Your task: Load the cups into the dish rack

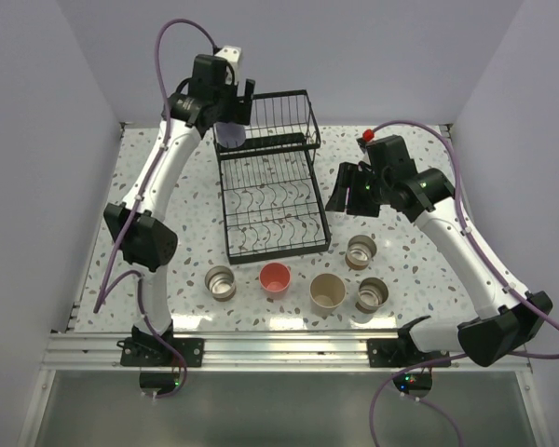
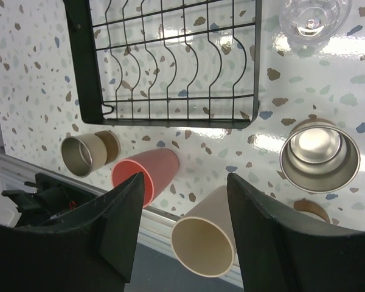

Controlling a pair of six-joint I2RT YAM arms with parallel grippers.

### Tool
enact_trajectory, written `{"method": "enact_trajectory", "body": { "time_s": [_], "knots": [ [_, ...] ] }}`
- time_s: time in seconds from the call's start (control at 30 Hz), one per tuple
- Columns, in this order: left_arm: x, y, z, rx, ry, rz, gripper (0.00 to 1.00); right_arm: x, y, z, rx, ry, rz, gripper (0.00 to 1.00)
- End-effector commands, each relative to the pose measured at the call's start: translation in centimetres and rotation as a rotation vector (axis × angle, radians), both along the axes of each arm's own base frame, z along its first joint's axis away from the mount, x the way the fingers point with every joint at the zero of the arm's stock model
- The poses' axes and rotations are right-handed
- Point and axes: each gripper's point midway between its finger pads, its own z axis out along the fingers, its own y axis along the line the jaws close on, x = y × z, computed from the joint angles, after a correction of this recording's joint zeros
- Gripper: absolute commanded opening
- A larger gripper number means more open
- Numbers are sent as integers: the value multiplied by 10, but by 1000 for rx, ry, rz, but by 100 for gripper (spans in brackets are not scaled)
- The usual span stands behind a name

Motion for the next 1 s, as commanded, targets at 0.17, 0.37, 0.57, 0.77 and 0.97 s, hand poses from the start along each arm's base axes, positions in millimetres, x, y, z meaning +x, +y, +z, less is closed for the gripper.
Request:
{"method": "enact_trajectory", "body": {
  "time_s": [0.17,0.37,0.57,0.77,0.97],
  "knots": [
    [-46,27,178,-179,-486,53,100,6,-8,9,-37,-45,-19,61],
    [-107,50,193,-321,-691,83,100,20,-33,22,-142,-136,-106,66],
    [-156,55,136,-609,-652,-4,100,22,-9,31,-62,-130,-9,66],
    [-194,60,58,-638,-503,36,100,15,-5,15,-98,-49,66,66],
    [-218,56,-1,-537,-247,27,100,-47,-14,-27,-364,90,218,64]
  ]
}}
